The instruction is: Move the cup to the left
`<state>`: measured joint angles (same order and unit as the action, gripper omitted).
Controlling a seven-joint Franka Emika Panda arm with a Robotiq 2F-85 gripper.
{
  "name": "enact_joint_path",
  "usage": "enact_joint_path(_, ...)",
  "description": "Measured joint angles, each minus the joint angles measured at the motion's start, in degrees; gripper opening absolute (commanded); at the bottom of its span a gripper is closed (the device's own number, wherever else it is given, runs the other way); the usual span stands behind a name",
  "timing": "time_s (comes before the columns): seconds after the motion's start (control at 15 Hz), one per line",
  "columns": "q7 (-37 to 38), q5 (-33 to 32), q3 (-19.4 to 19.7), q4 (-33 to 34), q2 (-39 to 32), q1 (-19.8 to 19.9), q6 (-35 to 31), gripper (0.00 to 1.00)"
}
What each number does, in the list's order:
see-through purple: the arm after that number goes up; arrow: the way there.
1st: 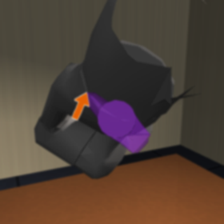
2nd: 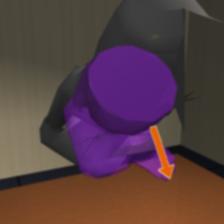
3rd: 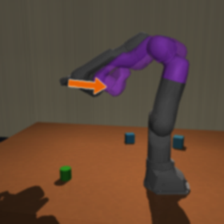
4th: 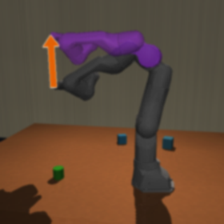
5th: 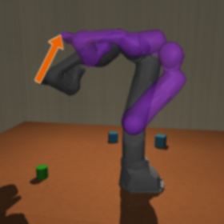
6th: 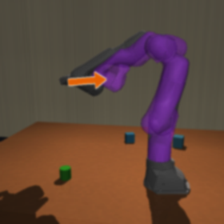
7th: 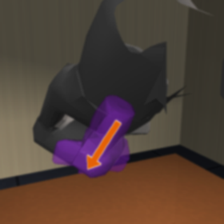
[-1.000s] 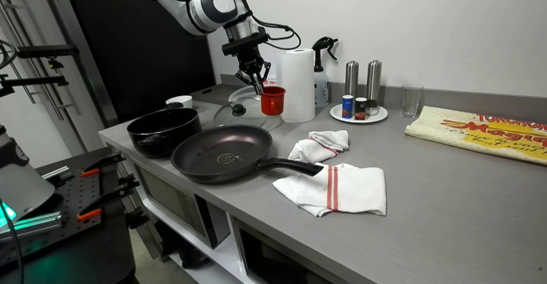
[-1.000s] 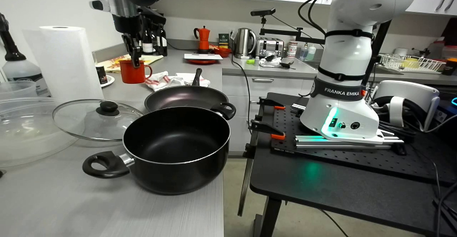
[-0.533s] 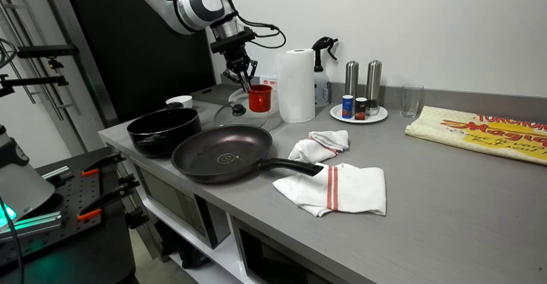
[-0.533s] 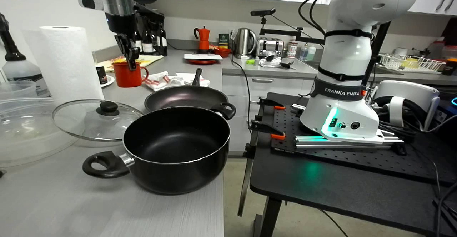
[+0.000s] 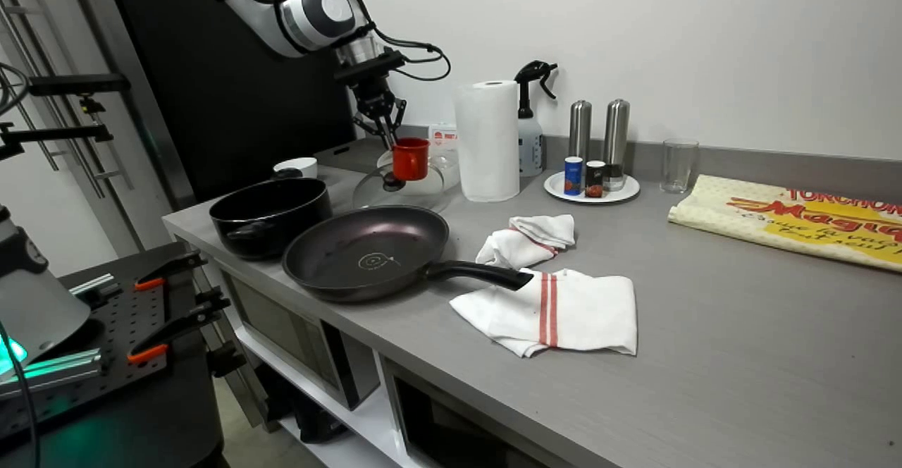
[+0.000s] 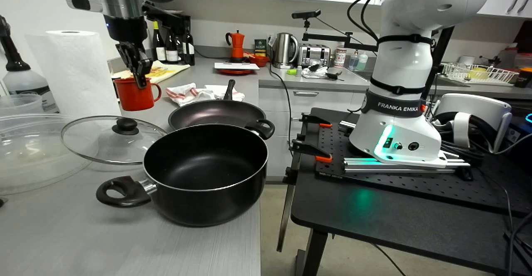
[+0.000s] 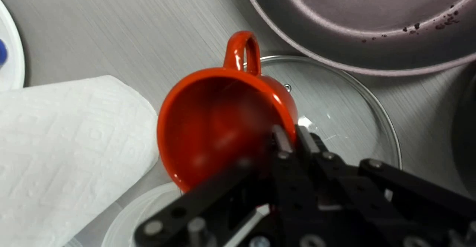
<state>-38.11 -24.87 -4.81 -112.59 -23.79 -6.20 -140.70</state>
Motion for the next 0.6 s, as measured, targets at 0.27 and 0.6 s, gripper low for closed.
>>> enact_joint_path(0.27, 0.0, -0.4, -1.0, 0.0, -0.1, -1.5, 1.4, 0.02)
enact_joint_path(0.6, 0.0, -2.3, -1.8, 0.0, -0.2, -3.4, 3.3, 0.02)
